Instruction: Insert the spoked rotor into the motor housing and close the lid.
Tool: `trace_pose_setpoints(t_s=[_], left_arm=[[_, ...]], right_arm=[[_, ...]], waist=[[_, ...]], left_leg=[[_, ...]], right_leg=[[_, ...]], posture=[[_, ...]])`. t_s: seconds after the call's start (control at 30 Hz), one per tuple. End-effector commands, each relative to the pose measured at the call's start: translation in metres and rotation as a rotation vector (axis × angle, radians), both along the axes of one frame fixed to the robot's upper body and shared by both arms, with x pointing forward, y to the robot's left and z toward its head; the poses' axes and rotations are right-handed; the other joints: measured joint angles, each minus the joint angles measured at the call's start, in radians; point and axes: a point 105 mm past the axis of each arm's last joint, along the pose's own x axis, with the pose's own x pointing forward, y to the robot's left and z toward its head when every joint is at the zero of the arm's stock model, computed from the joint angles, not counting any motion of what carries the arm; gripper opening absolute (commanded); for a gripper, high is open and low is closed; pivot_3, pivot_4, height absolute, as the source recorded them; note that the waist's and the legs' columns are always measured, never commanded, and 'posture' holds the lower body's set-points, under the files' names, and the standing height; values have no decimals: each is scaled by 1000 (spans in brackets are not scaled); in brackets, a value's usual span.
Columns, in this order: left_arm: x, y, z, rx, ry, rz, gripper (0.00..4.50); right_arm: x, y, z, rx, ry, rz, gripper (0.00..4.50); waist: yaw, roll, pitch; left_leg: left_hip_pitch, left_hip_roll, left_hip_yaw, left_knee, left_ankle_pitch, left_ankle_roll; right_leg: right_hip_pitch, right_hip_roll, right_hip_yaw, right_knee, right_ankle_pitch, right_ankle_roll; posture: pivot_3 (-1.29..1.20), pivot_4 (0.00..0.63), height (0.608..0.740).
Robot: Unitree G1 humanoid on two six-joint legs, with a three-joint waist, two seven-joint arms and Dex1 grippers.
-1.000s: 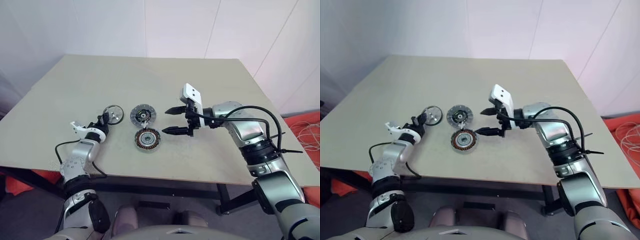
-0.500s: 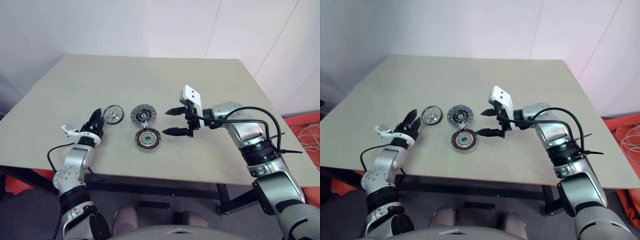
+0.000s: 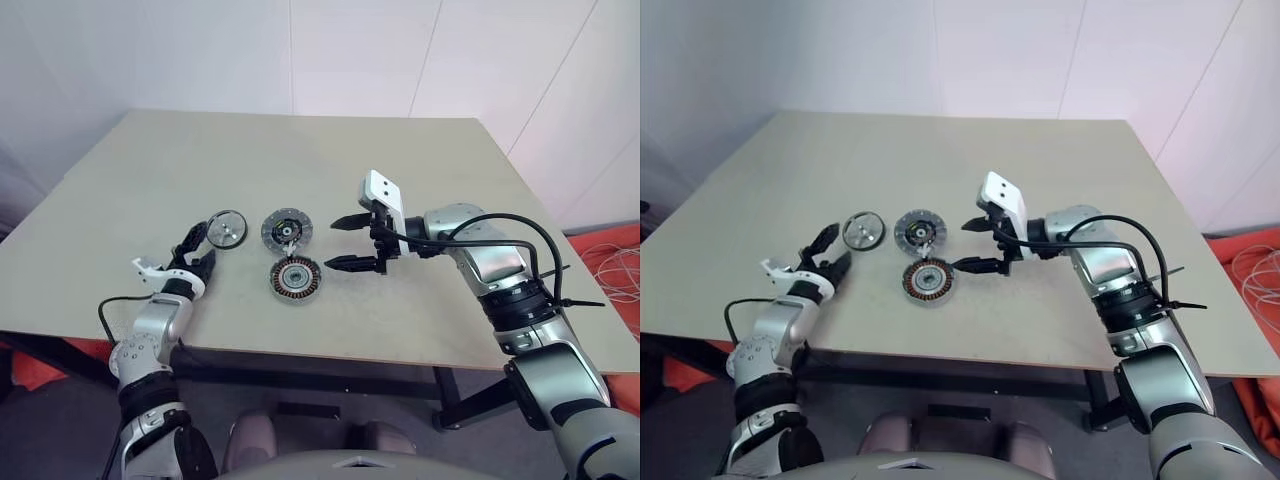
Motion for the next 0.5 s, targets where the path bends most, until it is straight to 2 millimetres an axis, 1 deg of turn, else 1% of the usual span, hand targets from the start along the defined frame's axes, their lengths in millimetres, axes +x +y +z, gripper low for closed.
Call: trace_pose_setpoints(t_s=[0.03, 0.17, 0.3, 0.4, 0.5], left_arm=[[3, -2, -8, -13, 42, -2, 4487], [6, -2, -9, -13, 52, 5, 4487], [13, -7, -9, -13, 77, -4, 4487], [18, -11, -4, -21, 92, -5, 4487], [22, -12, 7, -21, 78, -5, 4487]], right_arm=[[-1, 3, 14, 5, -60, 30, 4500], [-1, 3, 14, 4, -61, 27, 4500], [-1, 3, 15, 4, -64, 26, 4500], [-1, 3, 15, 3, -68, 27, 4500], [-1, 3, 15, 2, -70, 27, 4500]], waist=[[1, 1, 0], [2, 2, -1], [3, 2, -1], [8, 2, -1], [9, 2, 0]], left_leg=[[1, 0, 0, 0, 0, 0], [4, 0, 0, 0, 0, 0], [7, 0, 0, 0, 0, -1], [7, 0, 0, 0, 1, -1], [7, 0, 0, 0, 3, -1]], right_leg=[[1, 0, 0, 0, 0, 0], [4, 0, 0, 0, 0, 1], [5, 0, 0, 0, -1, 1], [6, 0, 0, 0, 0, 2], [7, 0, -1, -1, 0, 3]], posture=[[0, 0, 740], [0, 0, 740], [0, 0, 740], [0, 0, 740], [0, 0, 740]])
